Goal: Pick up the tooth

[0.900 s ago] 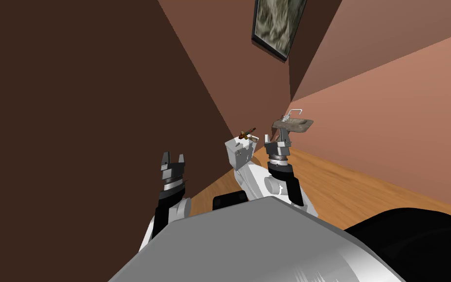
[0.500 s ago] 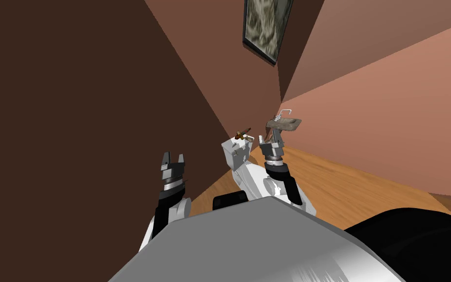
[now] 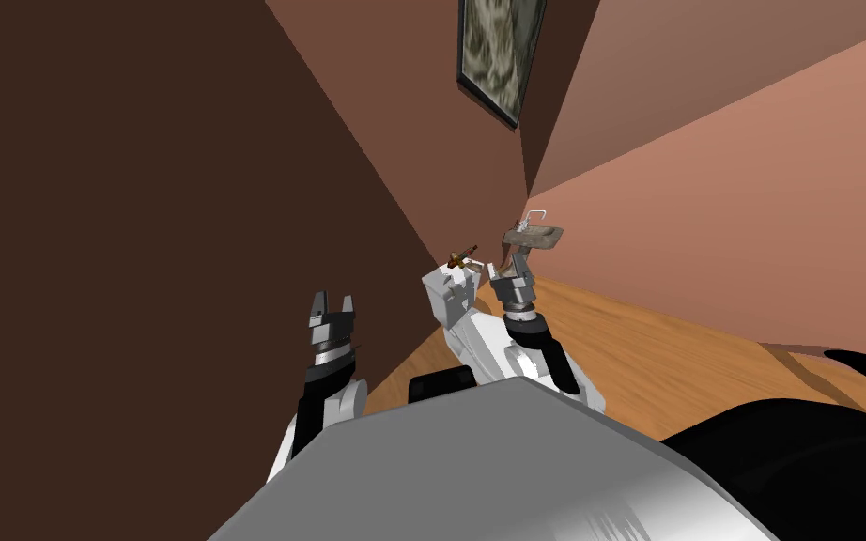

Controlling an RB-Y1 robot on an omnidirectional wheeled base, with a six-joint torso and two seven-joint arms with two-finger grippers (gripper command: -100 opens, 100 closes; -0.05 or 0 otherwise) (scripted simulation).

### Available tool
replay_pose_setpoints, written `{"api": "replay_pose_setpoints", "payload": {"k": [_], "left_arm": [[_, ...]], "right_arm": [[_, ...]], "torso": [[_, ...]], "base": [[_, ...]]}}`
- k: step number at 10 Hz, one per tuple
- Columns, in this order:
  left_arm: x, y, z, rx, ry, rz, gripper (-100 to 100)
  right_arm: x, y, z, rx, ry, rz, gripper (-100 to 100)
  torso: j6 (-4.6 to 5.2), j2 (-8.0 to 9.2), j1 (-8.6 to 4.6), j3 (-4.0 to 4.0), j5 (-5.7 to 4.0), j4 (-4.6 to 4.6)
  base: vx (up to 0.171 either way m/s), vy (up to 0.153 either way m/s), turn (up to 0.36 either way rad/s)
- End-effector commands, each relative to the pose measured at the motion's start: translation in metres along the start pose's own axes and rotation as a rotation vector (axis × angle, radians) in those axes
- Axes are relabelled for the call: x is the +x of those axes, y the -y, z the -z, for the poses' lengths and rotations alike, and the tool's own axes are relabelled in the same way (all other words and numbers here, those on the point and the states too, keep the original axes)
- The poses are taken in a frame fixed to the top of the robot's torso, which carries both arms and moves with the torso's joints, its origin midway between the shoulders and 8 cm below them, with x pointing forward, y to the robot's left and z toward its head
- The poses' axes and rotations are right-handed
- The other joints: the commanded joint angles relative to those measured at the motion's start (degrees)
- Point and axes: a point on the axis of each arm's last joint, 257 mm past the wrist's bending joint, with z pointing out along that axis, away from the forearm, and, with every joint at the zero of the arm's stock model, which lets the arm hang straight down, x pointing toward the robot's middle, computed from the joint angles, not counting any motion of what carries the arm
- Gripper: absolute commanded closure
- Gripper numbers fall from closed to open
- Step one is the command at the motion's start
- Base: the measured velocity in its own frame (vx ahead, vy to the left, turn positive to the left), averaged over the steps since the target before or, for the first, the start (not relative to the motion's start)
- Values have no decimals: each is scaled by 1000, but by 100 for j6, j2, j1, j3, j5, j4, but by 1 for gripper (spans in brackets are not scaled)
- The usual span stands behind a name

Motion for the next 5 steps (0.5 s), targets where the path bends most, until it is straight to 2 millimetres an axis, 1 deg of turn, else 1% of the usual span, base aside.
{"api": "replay_pose_setpoints", "payload": {"k": [1,5], "left_arm": [[0,0,0,0,0,0,0],[0,0,0,0,0,0,0]], "right_arm": [[1,-1,0,0,-3,-1,-100],[1,-1,0,0,-3,-1,-100]], "torso": [[0,0,0,0,0,0],[0,7,-6,4,-2,2]], "base": [[-16,-18,55],[1,1,-3]]}}
